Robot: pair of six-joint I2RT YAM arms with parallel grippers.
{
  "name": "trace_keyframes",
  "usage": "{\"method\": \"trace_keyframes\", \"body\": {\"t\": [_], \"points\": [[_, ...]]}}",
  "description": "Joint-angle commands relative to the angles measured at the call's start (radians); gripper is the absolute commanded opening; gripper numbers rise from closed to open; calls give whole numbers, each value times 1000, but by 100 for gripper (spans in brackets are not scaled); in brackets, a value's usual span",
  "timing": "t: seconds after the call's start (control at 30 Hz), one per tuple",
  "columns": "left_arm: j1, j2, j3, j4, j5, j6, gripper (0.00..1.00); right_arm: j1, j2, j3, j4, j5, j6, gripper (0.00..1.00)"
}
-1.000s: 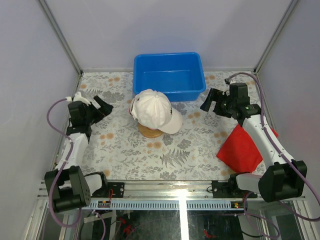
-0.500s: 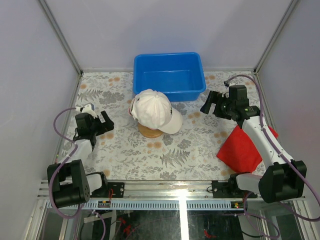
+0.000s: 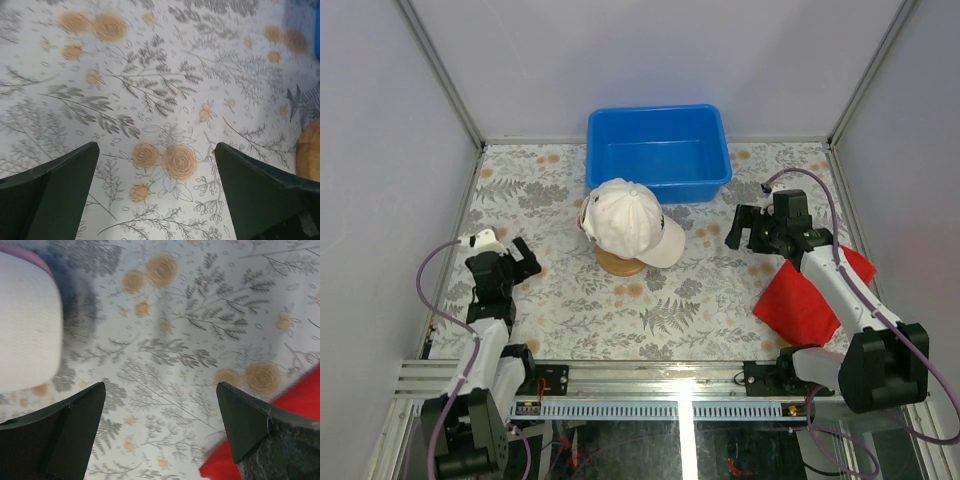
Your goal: Stack the hats
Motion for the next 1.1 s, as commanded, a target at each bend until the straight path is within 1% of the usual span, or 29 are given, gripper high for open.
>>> {"method": "trace_keyframes", "body": {"t": [0.0,0.07,0.1,0.17,0.2,0.27,0.3,0.33,0.43,0.53,0.57,0.6,0.67,0.7,0.73,0.77,0.8,0.83,0.9,1.0,1.03,1.07], "points": [[-3,-113,-69,83,-117,6,100,-4,-113,-95,78,146,-131,99],[-5,-118,-112,120,-78,0,100,-2,-167,-154,123,209,-162,99],[-4,-123,-124,144,-49,7,100,-3,-193,-185,154,188,-222,99],[-4,-149,-135,144,-8,22,100,-3,-247,-257,199,66,-408,99],[-3,-167,-138,136,-10,20,100,-3,-269,-301,217,79,-426,99],[-4,-223,-156,127,-12,21,100,-5,-313,-374,287,172,-361,99],[-4,-263,-166,119,-7,24,100,-5,-345,-423,334,166,-369,99],[-4,-305,-179,108,-5,26,100,-6,-366,-430,333,178,-375,99],[-3,-452,-213,62,-12,28,100,-5,-433,-526,440,251,-341,99],[-4,-579,-237,5,-80,13,100,-5,-540,-659,540,359,-335,99],[-9,-593,-238,-4,-91,15,100,-6,-581,-699,552,404,-330,99],[-12,-592,-237,0,-66,25,100,-5,-627,-741,562,443,-313,99],[-14,-572,-238,22,45,78,100,-5,-735,-834,602,456,-310,99],[-15,-557,-238,31,90,101,100,-5,-799,-882,625,431,-323,99],[-15,-550,-238,37,98,103,100,-6,-876,-921,643,446,-320,99],[-15,-547,-239,41,72,95,100,-5,-949,-950,607,490,-305,99],[-15,-553,-242,40,39,82,100,-6,-1011,-984,620,530,-290,99],[-14,-564,-255,51,21,67,100,-6,-1078,-983,556,545,-281,99],[-14,-595,-285,76,56,82,100,-6,-1155,-999,529,495,-304,99],[-14,-598,-301,96,114,104,100,-6,-1174,-985,479,448,-319,99],[-14,-584,-301,106,92,101,100,-7,-1177,-985,477,377,-345,99],[-13,-563,-303,128,107,104,100,-6,-1177,-986,477,276,-391,99]]}}
